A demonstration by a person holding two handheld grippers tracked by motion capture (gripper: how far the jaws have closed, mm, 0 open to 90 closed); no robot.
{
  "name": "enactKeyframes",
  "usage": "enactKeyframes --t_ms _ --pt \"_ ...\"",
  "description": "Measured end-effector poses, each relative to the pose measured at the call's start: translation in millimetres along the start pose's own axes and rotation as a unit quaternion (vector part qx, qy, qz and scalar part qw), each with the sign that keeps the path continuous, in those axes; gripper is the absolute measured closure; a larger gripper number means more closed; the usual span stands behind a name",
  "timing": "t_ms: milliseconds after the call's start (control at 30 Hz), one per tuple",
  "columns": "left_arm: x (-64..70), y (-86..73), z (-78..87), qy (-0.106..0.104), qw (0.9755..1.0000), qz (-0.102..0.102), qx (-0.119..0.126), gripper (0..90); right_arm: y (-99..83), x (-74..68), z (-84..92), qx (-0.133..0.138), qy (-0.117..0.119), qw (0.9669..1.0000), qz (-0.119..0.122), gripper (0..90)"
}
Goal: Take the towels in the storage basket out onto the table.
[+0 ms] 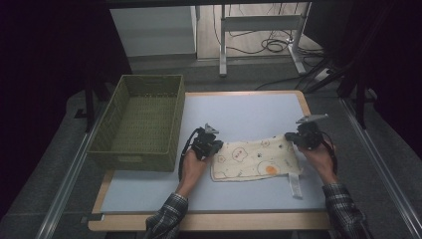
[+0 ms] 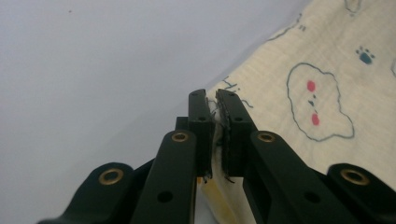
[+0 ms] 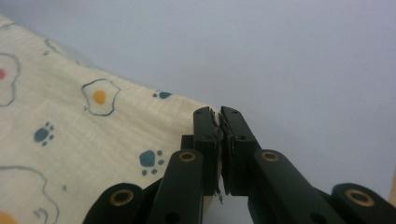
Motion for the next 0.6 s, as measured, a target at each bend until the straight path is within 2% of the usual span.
enactKeyframes --t_ms 100,133,200,333,400,467,533,600 --pt "0.6 -3.1 -5.4 -0.002 1.0000 -0.005 -0.007 84.3 -1.4 12.5 -11.3 -0.010 0.001 0.9997 -0.022 85.2" --pt "-2.0 -3.6 -5.3 0.002 1.0000 -0.003 -0.004 82.0 -3.4 14.5 -15.7 -0.013 0.004 0.9996 -0.027 84.7" --pt "-6.8 -3.7 -3.3 0.009 1.0000 -0.002 0.002 71.1 -4.6 13.6 -19.3 -0.007 0.010 0.9995 -0.029 83.3" --pt "-16.3 -3.7 0.2 0.025 0.9997 -0.005 0.000 52.7 -4.6 5.2 -11.3 0.010 0.023 0.9989 -0.039 72.3" --pt "-19.0 -5.7 -1.4 0.027 0.9996 -0.001 -0.009 47.8 -4.7 -0.5 -5.2 0.019 0.029 0.9987 -0.037 68.5" --pt "-24.4 -8.8 -6.2 0.044 0.9989 -0.003 -0.013 42.1 -5.2 -7.7 0.2 0.028 0.038 0.9982 -0.037 64.8" --pt "-27.8 -13.3 -11.8 0.044 0.9989 0.000 -0.018 37.9 -7.2 -18.4 5.8 0.034 0.048 0.9978 -0.032 58.7" --pt "-30.2 -15.5 -16.1 0.037 0.9992 0.016 -0.005 32.3 -10.6 -27.4 8.5 0.028 0.047 0.9983 -0.019 54.7"
Point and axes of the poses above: each handheld gripper's, and its own axes: z roughly backward along the jaws, y roughly out of its top, x roughly to its right, the point moved 10 cm from there along -z, roughly forward along the jaws, and after that the axes turned 14 degrees about y, right-handed, at the moved point
